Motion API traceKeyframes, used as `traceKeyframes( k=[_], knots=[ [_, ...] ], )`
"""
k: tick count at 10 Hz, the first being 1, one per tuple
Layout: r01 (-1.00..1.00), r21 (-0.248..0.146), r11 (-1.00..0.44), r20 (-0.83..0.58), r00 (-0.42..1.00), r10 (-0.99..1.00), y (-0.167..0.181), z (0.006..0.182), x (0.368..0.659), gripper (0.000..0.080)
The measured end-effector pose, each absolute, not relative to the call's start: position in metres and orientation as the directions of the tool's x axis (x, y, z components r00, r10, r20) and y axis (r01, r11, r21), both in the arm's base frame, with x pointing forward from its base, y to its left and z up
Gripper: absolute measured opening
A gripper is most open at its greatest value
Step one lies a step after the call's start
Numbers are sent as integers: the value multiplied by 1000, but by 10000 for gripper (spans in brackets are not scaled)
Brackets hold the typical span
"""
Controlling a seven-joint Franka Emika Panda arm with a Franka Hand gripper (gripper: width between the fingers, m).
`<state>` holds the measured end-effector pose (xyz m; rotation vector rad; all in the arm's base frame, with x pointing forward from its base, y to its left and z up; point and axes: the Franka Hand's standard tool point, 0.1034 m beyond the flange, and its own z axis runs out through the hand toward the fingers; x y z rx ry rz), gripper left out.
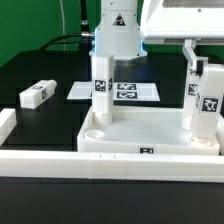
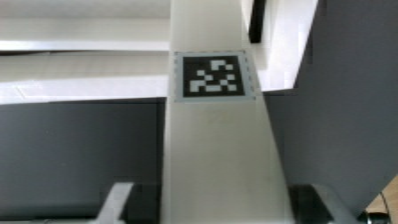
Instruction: Assemble desk
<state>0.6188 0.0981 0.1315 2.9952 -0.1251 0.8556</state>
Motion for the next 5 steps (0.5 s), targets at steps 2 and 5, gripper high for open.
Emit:
traceKeyframes(
  k=[2,5],
  knots=[
    [-75,6,-997,564,824,-59,100,131,619,290],
    [-69,11,-998,604,796,-48,102,131,619,290]
  ],
)
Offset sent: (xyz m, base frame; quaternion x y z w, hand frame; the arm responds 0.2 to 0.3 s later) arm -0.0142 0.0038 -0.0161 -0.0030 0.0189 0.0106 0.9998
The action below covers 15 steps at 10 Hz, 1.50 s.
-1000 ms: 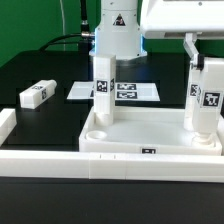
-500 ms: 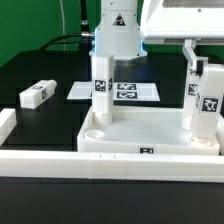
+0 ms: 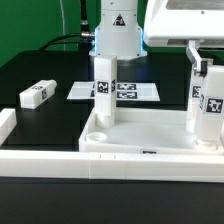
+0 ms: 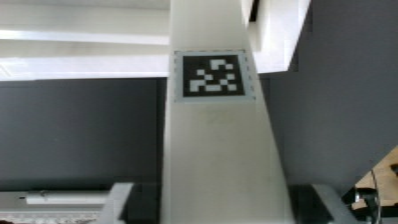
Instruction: Assemble desk
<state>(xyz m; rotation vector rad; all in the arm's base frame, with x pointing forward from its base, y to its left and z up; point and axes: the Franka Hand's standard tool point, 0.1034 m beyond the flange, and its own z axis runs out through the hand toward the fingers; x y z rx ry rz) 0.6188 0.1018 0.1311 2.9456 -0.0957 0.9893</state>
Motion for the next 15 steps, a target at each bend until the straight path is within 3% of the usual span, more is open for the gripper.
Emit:
traceKeyframes(
  k=[2,3,4,5,6,12,15],
  knots=[
    [-68,12,-998,604,796,-47,102,131,619,291],
    [-68,12,-998,604,796,-47,102,131,619,505],
    [-68,12,-998,604,796,-47,102,131,619,505],
    [-68,12,-998,604,796,-47,102,131,619,617],
    [-68,12,-998,604,796,-47,102,131,619,643],
    [-50,1,-999,601,798,-40,100,159,624,649],
    [-52,-2,-999,557,829,-44,101,153,622,649]
  ],
)
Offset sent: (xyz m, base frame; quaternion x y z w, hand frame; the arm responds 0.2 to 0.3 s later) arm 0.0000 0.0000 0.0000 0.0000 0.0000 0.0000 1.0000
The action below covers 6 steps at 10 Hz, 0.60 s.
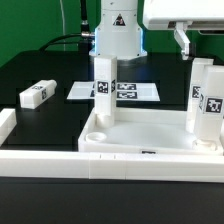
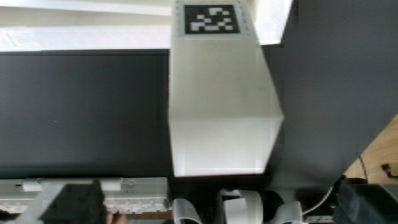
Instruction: Assemble desk
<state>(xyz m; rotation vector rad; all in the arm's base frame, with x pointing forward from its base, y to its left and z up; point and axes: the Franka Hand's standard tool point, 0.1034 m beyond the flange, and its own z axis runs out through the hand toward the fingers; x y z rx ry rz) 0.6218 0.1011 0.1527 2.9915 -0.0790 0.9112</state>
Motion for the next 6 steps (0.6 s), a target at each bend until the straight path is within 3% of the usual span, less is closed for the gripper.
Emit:
traceKeyframes(
  k=[6],
  knots=[
    [-79,-11,-997,168,983,-80,103,133,617,649]
  ],
)
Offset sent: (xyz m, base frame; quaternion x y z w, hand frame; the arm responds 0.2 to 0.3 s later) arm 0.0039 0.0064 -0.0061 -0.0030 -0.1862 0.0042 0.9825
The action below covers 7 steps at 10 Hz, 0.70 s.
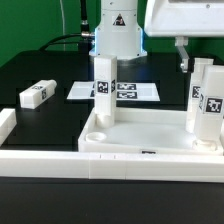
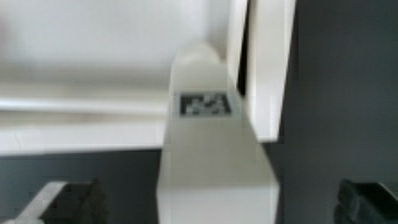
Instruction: Assemble desk
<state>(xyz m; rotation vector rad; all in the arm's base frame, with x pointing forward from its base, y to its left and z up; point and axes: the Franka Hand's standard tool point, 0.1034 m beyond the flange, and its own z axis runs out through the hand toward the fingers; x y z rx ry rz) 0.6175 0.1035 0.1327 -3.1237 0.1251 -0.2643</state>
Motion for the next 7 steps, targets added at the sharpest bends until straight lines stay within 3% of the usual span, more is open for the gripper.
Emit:
traceKeyframes(
  k=[7],
  knots=[
    [-75,5,-997,157,985,-74,102,122,621,621]
  ],
)
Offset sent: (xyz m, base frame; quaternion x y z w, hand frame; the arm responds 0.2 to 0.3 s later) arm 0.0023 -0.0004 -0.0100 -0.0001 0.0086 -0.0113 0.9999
